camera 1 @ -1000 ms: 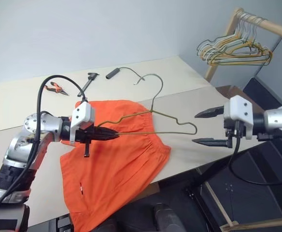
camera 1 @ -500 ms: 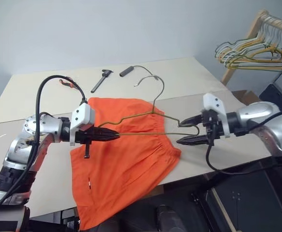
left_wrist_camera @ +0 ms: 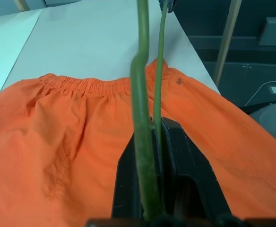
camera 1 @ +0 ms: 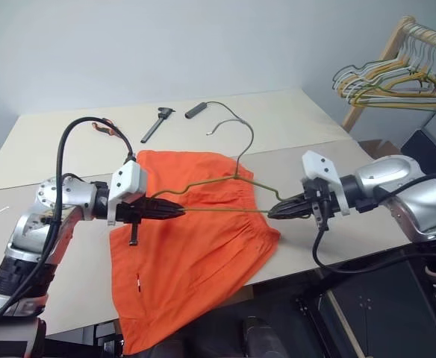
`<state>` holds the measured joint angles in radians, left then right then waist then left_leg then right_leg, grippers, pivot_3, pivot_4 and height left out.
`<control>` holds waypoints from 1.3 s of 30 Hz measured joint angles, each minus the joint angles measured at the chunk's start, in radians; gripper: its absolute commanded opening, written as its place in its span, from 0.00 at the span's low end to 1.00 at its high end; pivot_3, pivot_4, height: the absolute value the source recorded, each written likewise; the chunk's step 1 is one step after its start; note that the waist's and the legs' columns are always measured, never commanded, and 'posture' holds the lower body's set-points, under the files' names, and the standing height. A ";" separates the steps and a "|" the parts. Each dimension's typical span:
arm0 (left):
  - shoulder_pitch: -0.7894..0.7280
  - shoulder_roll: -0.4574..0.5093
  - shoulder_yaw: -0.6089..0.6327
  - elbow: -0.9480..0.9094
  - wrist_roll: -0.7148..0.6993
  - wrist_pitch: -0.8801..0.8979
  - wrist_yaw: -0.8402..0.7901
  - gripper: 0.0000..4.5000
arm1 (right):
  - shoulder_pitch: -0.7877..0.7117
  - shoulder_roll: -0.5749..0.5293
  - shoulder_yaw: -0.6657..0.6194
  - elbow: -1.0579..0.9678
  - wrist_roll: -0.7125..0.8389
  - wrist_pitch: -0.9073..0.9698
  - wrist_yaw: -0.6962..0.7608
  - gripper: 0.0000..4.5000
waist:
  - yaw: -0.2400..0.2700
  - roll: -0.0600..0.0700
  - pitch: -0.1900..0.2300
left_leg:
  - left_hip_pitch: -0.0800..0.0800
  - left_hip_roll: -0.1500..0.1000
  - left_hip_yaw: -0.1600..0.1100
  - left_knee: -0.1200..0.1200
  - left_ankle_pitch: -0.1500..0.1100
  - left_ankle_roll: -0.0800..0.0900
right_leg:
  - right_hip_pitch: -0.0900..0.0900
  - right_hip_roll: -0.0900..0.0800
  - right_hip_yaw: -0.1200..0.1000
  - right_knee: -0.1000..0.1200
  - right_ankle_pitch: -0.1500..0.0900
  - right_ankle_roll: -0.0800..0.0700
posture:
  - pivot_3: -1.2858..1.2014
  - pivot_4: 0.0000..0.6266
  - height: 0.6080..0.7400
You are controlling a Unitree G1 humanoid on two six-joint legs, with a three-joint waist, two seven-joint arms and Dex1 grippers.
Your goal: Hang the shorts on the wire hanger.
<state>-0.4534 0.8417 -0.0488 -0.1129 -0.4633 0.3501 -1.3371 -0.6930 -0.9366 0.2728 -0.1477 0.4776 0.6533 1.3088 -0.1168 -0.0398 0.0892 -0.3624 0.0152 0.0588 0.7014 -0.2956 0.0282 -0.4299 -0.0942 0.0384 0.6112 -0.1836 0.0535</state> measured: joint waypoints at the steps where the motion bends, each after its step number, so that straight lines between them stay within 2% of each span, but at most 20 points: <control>1: -0.006 0.000 -0.003 0.004 0.000 0.001 -0.006 0.06 | 0.000 0.000 -0.001 -0.001 -0.005 -0.002 0.005 0.00 | -0.001 0.000 0.000 | 0.000 0.000 0.000 0.000 0.000 0.000 | 0.000 0.000 0.000 0.000 0.000 0.000 | 0.47 0.05 1.00; 6: -0.038 0.000 -0.013 0.021 -0.009 0.025 -0.049 0.39 | 0.031 -0.002 -0.021 -0.027 -0.006 -0.009 0.013 0.00 | -0.004 0.000 0.000 | -0.001 0.000 0.000 0.000 0.000 0.000 | 0.000 0.000 -0.001 0.000 0.000 0.000 | 0.46 0.06 1.00; 12: -0.060 0.019 0.047 0.130 -0.010 0.027 -0.042 0.81 | 0.256 -0.084 -0.149 -0.070 0.016 0.020 -0.016 0.00 | 0.002 0.000 0.000 | -0.002 0.000 0.000 0.001 0.000 0.000 | 0.000 0.000 -0.003 0.000 0.000 0.000 | 0.47 0.08 1.00; 15: -0.036 0.019 0.093 0.109 -0.055 0.082 -0.020 0.99 | 0.404 -0.111 -0.261 -0.063 0.042 0.090 -0.066 0.00 | 0.008 0.000 0.000 | -0.002 0.000 -0.001 0.002 -0.001 0.001 | 0.000 0.000 -0.002 -0.001 0.000 0.000 | 0.47 0.09 1.00; 20: 0.040 -0.015 0.135 -0.019 -0.157 0.180 0.031 0.99 | 0.524 -0.097 -0.366 0.009 0.072 0.253 -0.185 0.00 | 0.015 0.000 0.000 | 0.001 0.000 0.000 0.002 -0.001 0.001 | 0.002 0.000 0.001 0.000 0.000 0.000 | 0.48 0.09 1.00; 23: 0.045 -0.036 0.160 -0.078 -0.230 0.241 0.071 0.99 | 0.521 -0.049 -0.385 0.074 0.087 0.378 -0.284 0.00 | 0.019 0.000 0.000 | 0.006 0.000 0.000 0.001 -0.001 0.001 | 0.006 0.000 0.001 -0.001 0.000 0.000 | 0.48 0.09 1.00; 29: 0.066 -0.022 0.177 -0.111 -0.266 0.247 0.056 0.99 | 0.452 0.005 -0.406 0.197 0.115 0.477 -0.353 0.00 | 0.020 0.002 -0.001 | 0.008 0.000 0.002 0.000 -0.001 0.001 | 0.008 0.001 0.003 -0.001 -0.001 0.001 | 0.48 0.07 1.00; 39: 0.082 -0.011 0.182 -0.124 -0.269 0.243 0.052 0.99 | 0.504 -0.013 -0.561 0.180 0.222 0.509 -0.285 0.00 | 0.043 0.002 -0.002 | 0.008 0.000 0.003 0.000 -0.002 0.003 | 0.008 0.001 0.003 -0.002 -0.001 0.002 | 0.49 0.08 1.00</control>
<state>-0.3711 0.8307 0.1334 -0.2366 -0.7325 0.5926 -1.2851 -0.1888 -0.9497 -0.2882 0.0320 0.6999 1.1626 1.0242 -0.0738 -0.0374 0.0877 -0.3547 0.0149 0.0615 0.7014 -0.2980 0.0312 -0.4219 -0.0930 0.0417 0.6089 -0.1846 0.0553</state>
